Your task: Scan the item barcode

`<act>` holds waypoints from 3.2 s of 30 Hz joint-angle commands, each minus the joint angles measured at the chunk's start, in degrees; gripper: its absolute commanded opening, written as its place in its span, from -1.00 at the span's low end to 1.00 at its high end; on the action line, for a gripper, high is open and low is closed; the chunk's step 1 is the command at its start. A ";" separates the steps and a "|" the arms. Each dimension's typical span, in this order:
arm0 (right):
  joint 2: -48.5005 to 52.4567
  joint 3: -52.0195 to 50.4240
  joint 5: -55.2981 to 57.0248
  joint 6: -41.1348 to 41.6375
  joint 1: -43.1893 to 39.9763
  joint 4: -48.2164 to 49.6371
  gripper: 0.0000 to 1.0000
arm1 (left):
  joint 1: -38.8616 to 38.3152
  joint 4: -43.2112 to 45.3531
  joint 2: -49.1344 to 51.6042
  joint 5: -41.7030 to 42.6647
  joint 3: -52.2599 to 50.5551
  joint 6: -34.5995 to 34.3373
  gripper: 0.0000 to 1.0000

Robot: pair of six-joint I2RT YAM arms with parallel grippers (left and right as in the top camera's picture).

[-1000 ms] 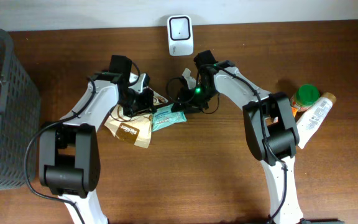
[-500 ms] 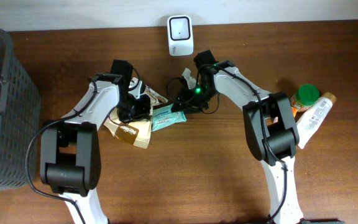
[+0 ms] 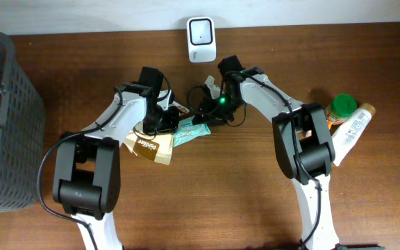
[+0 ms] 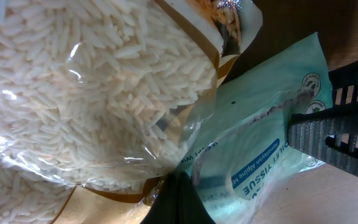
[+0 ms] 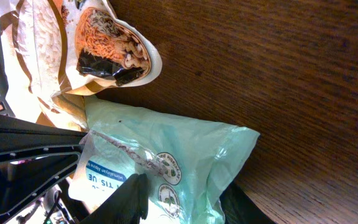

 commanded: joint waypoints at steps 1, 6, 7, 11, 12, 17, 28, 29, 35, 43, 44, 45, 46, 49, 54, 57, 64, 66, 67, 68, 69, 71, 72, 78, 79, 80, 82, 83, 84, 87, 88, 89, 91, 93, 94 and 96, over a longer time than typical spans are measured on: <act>1.03 -0.42 -1.01 0.31 0.37 0.13 -0.31 | -1.18 0.57 1.68 0.63 -0.55 -0.44 -1.00; 1.03 -0.42 -2.32 0.28 0.90 -0.07 -0.31 | -2.58 2.21 3.08 0.76 -0.55 -1.22 -1.00; 1.03 -0.42 -2.36 0.28 1.25 -0.02 -0.31 | -2.56 2.23 3.08 1.09 -0.55 -1.22 -1.00; 1.03 -0.42 -2.67 0.31 2.49 0.87 -0.31 | -2.45 2.29 3.10 1.03 -0.55 -1.20 -1.00; 1.03 -0.42 -2.78 0.31 2.69 0.94 -0.30 | -2.47 2.34 3.10 1.03 -0.55 -1.20 -1.00; 1.03 -0.42 -2.69 0.28 4.20 1.31 -0.11 | -2.45 2.32 3.10 1.03 -0.55 -1.20 -1.00; 1.07 -1.73 -2.12 0.28 5.01 2.54 -0.91 | -2.45 2.25 3.10 0.61 -0.55 -1.16 -1.00; 1.07 -1.70 -2.21 0.28 4.90 2.60 -0.92 | -2.45 2.21 3.10 0.61 -0.55 -1.16 -1.00; -1.36 -1.70 -2.47 -0.20 2.51 1.40 -0.91 | -1.46 -0.81 2.82 2.82 1.79 1.60 -0.87; -15.23 -1.70 13.70 -3.06 -0.31 -5.55 -0.91 | 2.84 -8.63 -0.59 2.99 9.38 5.31 0.15; -17.05 -1.68 16.92 -3.21 -0.28 -6.56 -0.92 | 3.15 -8.50 -0.70 2.95 9.38 5.33 0.22; -18.43 -1.70 19.50 -3.21 -0.28 -7.30 -0.92 | 3.28 -8.41 -0.70 2.95 9.35 5.33 0.27; -20.15 -1.70 23.21 -3.15 -0.28 -8.33 -0.92 | 3.37 -8.35 -0.68 2.64 9.33 5.33 0.35; -25.07 -1.70 43.10 0.33 0.61 -12.39 -0.91 | 3.34 -8.35 -0.63 0.81 9.33 5.31 0.53; -26.34 -1.70 78.44 7.21 7.15 -21.14 -0.91 | 3.34 -7.37 -0.57 0.37 9.33 5.31 0.74; -23.26 -1.75 86.07 13.51 10.67 -25.03 -0.91 | 3.58 -6.69 -0.57 -1.88 9.33 5.27 0.98; -16.33 -1.75 89.99 19.50 14.73 -24.46 -0.91 | 7.65 -5.44 -0.57 -6.21 9.33 5.03 0.98; -15.56 -1.75 89.92 19.76 15.89 -23.52 -0.92 | 9.53 -4.98 -0.57 -5.86 9.33 4.52 0.98; -14.86 -1.75 89.99 19.76 16.65 -23.26 -0.92 | 10.56 -4.87 -0.57 -5.84 9.33 3.69 0.98; -14.03 -1.75 90.05 19.76 17.11 -23.23 -0.91 | 11.76 -4.85 -0.57 -5.79 9.33 3.28 0.98; -13.18 -1.75 90.58 19.76 17.62 -23.30 -0.92 | 13.07 -4.90 -0.57 -5.79 9.33 3.32 0.99; -11.56 -1.75 91.23 19.76 18.12 -23.30 -0.92 | 14.36 -4.94 -0.57 -5.81 9.33 3.32 0.98; -11.02 -1.75 91.23 19.76 18.40 -23.30 -0.91 | 15.15 -4.90 -0.57 -5.81 9.33 3.32 0.98; -9.64 -1.75 85.42 19.37 21.24 -23.52 -0.77 | 18.36 -4.92 -0.57 -5.79 9.33 3.32 0.98; -9.66 -1.75 82.86 18.21 22.01 -23.43 -0.64 | 18.49 -4.90 -0.57 -5.84 9.33 3.32 0.98; -9.66 -1.75 79.71 16.28 22.97 -23.02 -0.55 | 18.56 -4.90 -0.57 -5.84 9.33 3.34 0.98; -9.66 -1.75 73.24 12.81 25.03 -21.53 -0.38 | 18.56 -4.85 -0.57 -5.86 9.33 3.34 0.98; -9.66 -1.57 69.85 11.15 26.29 -20.46 -0.27 | 18.56 -4.85 -0.57 -5.88 9.33 3.34 0.98; -9.66 -1.09 67.65 10.54 27.17 -19.89 -0.25 | 18.56 -4.85 -0.57 -6.03 9.33 3.34 0.98; -9.92 1.90 64.39 10.49 28.13 -19.91 -0.23 | 18.56 -5.03 -0.57 -6.01 9.33 3.37 0.98; -10.54 3.30 63.39 10.49 27.89 -20.09 -0.24 | 18.53 -5.09 -0.57 -5.99 9.33 3.37 0.99; -11.32 4.24 62.25 10.45 27.41 -20.11 -0.23 | 18.51 -5.33 -0.57 -6.01 9.33 3.37 0.98; -13.18 6.34 59.06 9.46 25.49 -20.44 -0.23 | 18.49 -6.27 -0.57 -5.97 9.33 3.37 0.98; -15.02 8.02 53.70 6.99 21.99 -20.70 -0.23 | 18.14 -7.30 -0.57 -5.97 9.11 3.39 0.98; -15.91 8.22 50.82 5.75 19.91 -20.70 -0.23 | 17.73 -7.58 -0.57 -5.79 8.85 3.43 0.98; -16.87 8.22 45.33 3.54 15.17 -21.31 -0.20 | 16.57 -7.78 -0.48 -5.79 8.35 4.17 0.99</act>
